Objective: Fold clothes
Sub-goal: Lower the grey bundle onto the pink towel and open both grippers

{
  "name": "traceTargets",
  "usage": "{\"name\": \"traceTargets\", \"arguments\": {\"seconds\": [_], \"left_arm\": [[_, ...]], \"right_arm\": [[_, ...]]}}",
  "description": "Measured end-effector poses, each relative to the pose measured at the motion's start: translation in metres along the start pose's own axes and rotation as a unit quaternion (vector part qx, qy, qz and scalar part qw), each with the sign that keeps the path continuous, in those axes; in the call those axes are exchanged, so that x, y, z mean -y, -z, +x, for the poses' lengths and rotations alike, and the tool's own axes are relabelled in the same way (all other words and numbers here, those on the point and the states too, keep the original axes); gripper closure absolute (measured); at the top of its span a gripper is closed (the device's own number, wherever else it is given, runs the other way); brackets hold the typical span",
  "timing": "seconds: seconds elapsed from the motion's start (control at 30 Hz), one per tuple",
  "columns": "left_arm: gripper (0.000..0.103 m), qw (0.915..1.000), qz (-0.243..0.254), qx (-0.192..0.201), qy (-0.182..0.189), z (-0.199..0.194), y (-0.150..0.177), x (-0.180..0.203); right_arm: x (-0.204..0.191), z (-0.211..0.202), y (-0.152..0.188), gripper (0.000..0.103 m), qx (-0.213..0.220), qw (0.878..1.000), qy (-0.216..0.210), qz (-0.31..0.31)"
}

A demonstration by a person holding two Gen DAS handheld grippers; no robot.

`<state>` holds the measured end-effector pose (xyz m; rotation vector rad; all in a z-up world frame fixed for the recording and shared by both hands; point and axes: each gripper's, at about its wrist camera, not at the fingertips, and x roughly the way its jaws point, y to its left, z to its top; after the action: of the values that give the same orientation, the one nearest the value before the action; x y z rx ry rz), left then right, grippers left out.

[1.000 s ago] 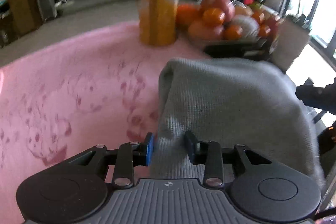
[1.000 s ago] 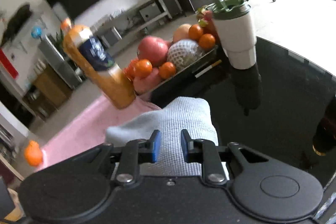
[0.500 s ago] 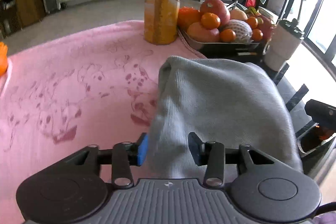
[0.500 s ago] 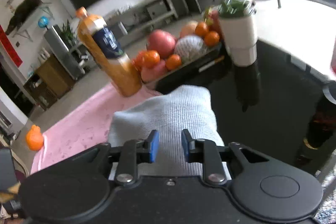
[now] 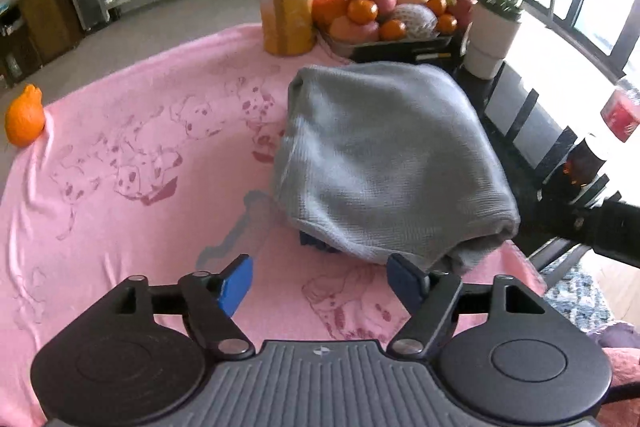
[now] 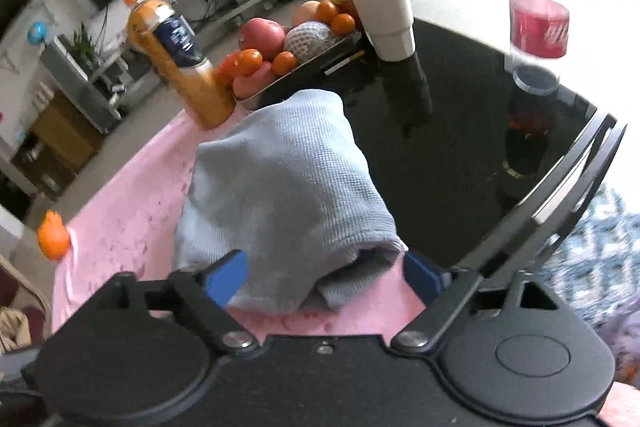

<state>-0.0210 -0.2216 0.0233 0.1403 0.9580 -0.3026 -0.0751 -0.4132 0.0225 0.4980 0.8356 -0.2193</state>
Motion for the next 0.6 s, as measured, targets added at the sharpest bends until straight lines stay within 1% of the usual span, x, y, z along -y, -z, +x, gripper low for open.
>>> {"name": "traceTargets", "arguments": {"seconds": [0.03, 0.1, 0.2, 0.3, 0.47, 0.6], "left_arm": [[0.020, 1.0000, 0.000, 0.005, 0.004, -0.006, 0.001, 0.000], [0.017, 0.9999, 0.000, 0.011, 0.008, -0.015, 0.003, 0.001], [0.016, 0.9998, 0.001, 0.018, 0.012, -0.026, 0.007, 0.002], [0.015, 0.9997, 0.009, 0.020, 0.008, -0.033, 0.010, 0.002], [0.015, 0.9995, 0.009, 0.027, 0.015, -0.047, 0.013, -0.001], [0.014, 0.9990, 0.014, 0.035, 0.025, -0.055, 0.014, 0.000]], "right_arm": [[-0.004, -0.007, 0.002, 0.006, 0.004, 1.000, 0.005, -0.014], [-0.012, -0.023, 0.007, 0.002, 0.019, 0.999, 0.009, -0.046], [-0.024, -0.039, 0.013, 0.001, 0.025, 0.996, 0.027, -0.086], [-0.034, -0.052, 0.015, 0.001, 0.034, 0.993, 0.046, -0.103], [-0.045, -0.069, 0.016, 0.000, 0.047, 0.989, 0.056, -0.126], [-0.049, -0.078, 0.016, 0.000, 0.048, 0.989, 0.058, -0.125]]}}
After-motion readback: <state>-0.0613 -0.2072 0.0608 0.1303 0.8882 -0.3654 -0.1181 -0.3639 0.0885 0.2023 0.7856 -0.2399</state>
